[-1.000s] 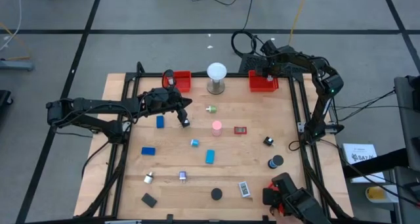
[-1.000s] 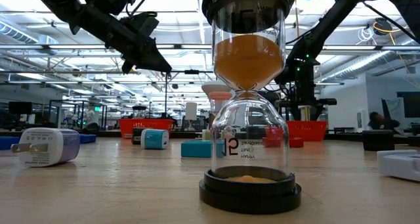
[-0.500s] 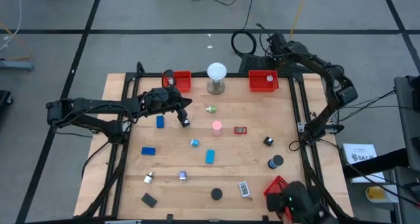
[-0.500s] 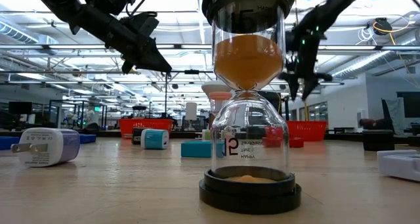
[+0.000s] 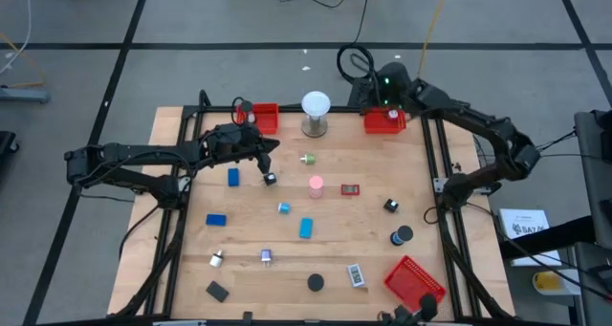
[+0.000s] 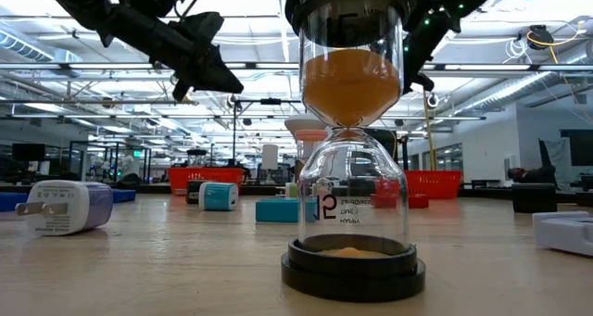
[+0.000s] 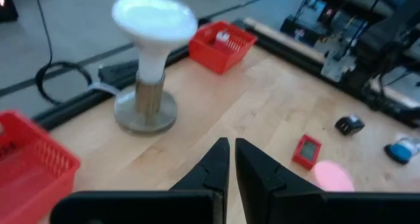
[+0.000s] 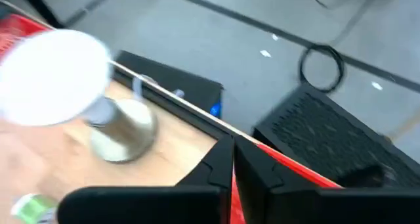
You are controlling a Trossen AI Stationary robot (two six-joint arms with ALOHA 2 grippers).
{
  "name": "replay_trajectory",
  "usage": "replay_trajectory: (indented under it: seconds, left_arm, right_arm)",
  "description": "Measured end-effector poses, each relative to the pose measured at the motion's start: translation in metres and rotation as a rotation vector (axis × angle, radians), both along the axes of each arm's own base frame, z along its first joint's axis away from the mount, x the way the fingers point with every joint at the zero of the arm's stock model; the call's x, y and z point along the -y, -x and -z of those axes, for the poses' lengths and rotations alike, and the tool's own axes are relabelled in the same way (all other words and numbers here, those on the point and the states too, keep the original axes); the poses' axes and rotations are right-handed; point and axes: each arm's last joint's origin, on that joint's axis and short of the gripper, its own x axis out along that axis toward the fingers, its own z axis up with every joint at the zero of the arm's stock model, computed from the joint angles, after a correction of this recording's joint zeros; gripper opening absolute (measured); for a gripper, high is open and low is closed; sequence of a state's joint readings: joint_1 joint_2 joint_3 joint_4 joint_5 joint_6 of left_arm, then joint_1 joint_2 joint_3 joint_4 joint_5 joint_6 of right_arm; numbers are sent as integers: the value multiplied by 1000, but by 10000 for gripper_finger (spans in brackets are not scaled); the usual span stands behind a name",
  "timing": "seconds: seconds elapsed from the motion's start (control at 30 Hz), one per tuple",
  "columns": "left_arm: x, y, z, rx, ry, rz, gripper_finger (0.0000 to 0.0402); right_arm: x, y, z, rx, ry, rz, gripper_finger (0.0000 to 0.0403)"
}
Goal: Pick & Place Office items
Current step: Put the blue digital clock into the bottom right red bin
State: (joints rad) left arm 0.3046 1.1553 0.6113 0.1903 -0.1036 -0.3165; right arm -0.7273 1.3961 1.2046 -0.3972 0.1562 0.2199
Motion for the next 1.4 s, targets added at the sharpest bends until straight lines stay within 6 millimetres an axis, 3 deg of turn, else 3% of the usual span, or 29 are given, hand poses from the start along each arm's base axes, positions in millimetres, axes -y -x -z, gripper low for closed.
replay_trajectory:
  seconds: [0.23, 0.4, 0.5, 0.63, 0.73, 0.87, 0.97, 1.2, 1.4]
  left_arm:
    - [-1, -1, -4, 81, 94, 49, 26]
    - [0, 2, -3, 27, 120, 57, 26]
    - [2, 7, -16, 29, 109, 35, 26]
    - [8, 12, -19, -60, 126, 22, 26]
    - [13, 14, -33, -69, 103, 25, 26]
    - [24, 17, -28, -189, 152, -16, 26]
    - [34, 17, -35, -170, 205, -59, 26]
    - [65, 15, -35, -134, 387, -102, 26]
    - [83, 24, -24, -257, 403, -116, 26]
  right_arm:
    - [-39, -2, 10, 71, 16, -149, 27]
    - [-66, 6, 8, 106, 39, -210, 7]
    - [-80, 11, 7, 151, 68, -247, 2]
    - [-95, 18, 10, 206, 107, -290, 1]
    - [-103, 23, 16, 255, 137, -311, 1]
    - [-108, 29, 23, 295, 159, -321, 1]
    - [-112, 33, 26, 295, 170, -340, 1]
    - [-119, 34, 26, 254, 221, -405, 1]
    - [-125, 31, 26, 285, 182, -410, 1]
